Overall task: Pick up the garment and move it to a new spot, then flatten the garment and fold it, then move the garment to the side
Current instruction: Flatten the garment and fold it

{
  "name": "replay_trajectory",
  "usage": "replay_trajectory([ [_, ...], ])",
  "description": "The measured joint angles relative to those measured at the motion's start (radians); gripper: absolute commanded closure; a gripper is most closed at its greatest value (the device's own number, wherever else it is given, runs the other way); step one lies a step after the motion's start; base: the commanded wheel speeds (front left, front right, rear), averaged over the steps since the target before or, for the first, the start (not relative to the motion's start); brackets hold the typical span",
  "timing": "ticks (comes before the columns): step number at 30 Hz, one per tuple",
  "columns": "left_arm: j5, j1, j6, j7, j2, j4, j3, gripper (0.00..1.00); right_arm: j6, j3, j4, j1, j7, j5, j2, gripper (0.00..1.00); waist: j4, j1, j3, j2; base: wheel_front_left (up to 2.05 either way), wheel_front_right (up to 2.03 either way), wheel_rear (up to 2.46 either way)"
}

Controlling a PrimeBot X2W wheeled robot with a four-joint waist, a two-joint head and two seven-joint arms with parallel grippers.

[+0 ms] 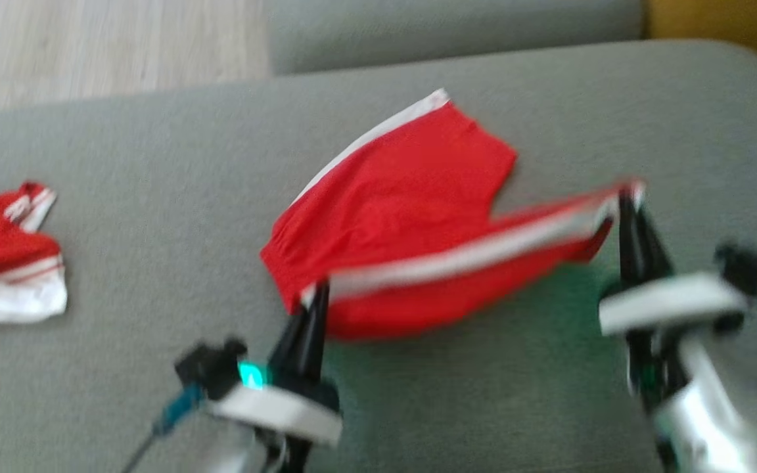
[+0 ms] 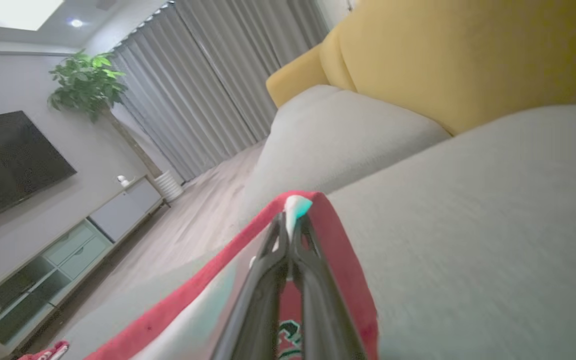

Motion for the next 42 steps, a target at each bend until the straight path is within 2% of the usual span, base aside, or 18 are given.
replay_trajectory([
  [7,-0.038,-0.221,0.0,0.0,-0.011,-0.011,-0.001,1.0,0.0,-0.01,0.1,-0.307,0.047,-0.045,0.003,1.0,0.064,0.0001,0.12,0.0,0.0,0.0,0.0],
  [20,-0.148,-0.486,0.0,0.0,-0.046,0.082,0.016,1.0,0.0,-0.009,0.427,-0.716,0.059,-0.16,0.002,1.0,0.184,0.0001,0.348,-0.0001,0.0,0.0,0.0],
  [21,-0.156,-0.494,0.0,0.0,-0.047,0.088,0.01,1.0,0.0,-0.009,0.454,-0.733,0.057,-0.168,0.002,0.95,0.192,0.0001,0.36,-0.0001,0.0,0.0,0.0],
  [22,-0.162,-0.5,0.0,0.0,-0.047,0.092,0.002,1.0,0.0,-0.01,0.48,-0.746,0.047,-0.178,0.002,0.71,0.2,0.0001,0.371,-0.0001,0.0,0.0,0.0],
  [23,-0.169,-0.502,0.0,0.0,-0.047,0.096,-0.007,0.7,0.0,-0.01,0.502,-0.757,0.038,-0.186,0.002,0.27,0.207,0.0001,0.38,-0.0001,0.0,0.0,0.0],
  [24,-0.172,-0.503,0.0,0.0,-0.049,0.104,-0.015,0.36,0.0,-0.01,0.521,-0.764,0.032,-0.19,0.002,0.0,0.214,0.0001,0.388,-0.0001,0.0,0.0,0.0],
  [25,-0.173,-0.503,0.0,0.0,-0.049,0.116,-0.024,0.0,0.0,-0.004,0.55,-0.777,0.019,-0.2,0.004,0.0,0.223,0.0,0.399,-0.0001,0.0,0.0,0.0],
  [30,-0.169,-0.497,0.0,0.0,-0.049,0.156,-0.038,0.0,0.0,0.009,0.593,-0.781,-0.007,-0.248,0.003,0.0,0.22,-0.0003,0.397,-0.0001,0.0,0.0,0.0],
  [33,-0.127,-0.475,0.0,0.0,-0.05,0.171,-0.032,0.0,0.0,0.014,0.611,-0.777,-0.015,-0.277,-0.002,0.0,0.216,-0.0002,0.388,-0.0001,0.0,0.0,0.0],
  [37,-0.073,-0.411,0.0,0.0,-0.05,0.176,0.012,0.0,0.0,0.019,0.658,-0.747,-0.016,-0.354,-0.036,0.0,0.215,-0.0003,0.375,-0.0001,0.0,0.0,0.0],
  [42,-0.056,-0.358,0.0,0.0,-0.051,0.175,0.029,0.0,0.0,-0.005,0.719,-0.705,-0.016,-0.421,-0.058,0.0,0.219,-0.0003,0.359,-0.0001,0.0,0.0,0.0],
])
